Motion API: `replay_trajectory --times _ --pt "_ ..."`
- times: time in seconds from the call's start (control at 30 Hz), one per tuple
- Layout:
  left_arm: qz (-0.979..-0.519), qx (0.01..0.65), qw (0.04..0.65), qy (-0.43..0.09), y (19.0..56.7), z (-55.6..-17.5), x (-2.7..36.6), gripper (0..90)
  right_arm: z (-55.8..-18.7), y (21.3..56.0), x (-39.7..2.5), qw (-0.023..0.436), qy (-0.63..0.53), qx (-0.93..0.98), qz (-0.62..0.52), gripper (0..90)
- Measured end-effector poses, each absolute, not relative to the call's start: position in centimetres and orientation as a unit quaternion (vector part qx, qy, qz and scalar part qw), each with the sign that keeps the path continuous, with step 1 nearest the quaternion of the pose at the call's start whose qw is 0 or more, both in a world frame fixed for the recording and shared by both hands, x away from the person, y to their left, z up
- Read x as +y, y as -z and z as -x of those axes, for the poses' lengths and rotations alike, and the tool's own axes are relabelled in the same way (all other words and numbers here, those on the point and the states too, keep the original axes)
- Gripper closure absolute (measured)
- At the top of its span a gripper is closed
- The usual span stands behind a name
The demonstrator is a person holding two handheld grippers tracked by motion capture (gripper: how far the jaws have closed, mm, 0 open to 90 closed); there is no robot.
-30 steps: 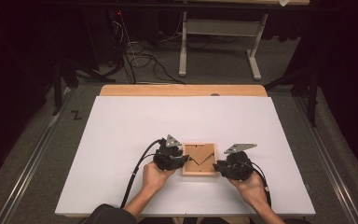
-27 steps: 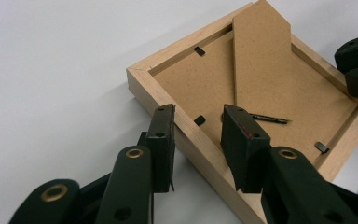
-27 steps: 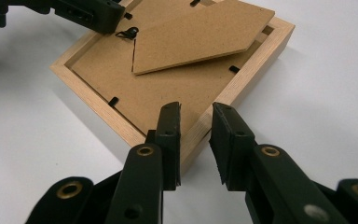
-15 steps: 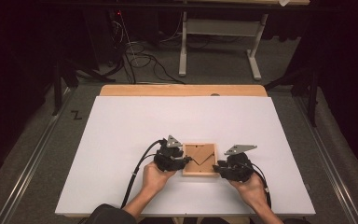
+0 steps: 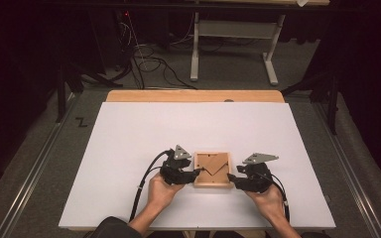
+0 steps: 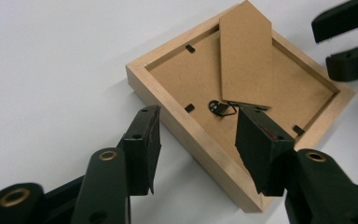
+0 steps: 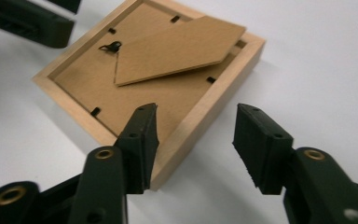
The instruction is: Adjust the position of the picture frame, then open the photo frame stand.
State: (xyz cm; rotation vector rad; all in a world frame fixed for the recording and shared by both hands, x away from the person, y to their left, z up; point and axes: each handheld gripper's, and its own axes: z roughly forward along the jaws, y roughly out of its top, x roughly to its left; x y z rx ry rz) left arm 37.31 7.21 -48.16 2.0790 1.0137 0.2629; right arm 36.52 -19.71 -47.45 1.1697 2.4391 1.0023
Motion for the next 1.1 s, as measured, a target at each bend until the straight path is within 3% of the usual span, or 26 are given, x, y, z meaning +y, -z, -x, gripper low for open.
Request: replay_trajectory --times 0.57,1.1 --pt "-0.827 0.389 0.394 -0.098 48.4 -35.3 7.6 45.1 -36.8 47.6 -22.6 0.18 -0.349 0.814 -0.428 48.2" --pt "-0.834 0.384 0.386 -0.093 48.7 -35.1 7.3 44.1 -37.3 48.0 -23.1 0.189 -0.341 0.809 -0.441 48.3"
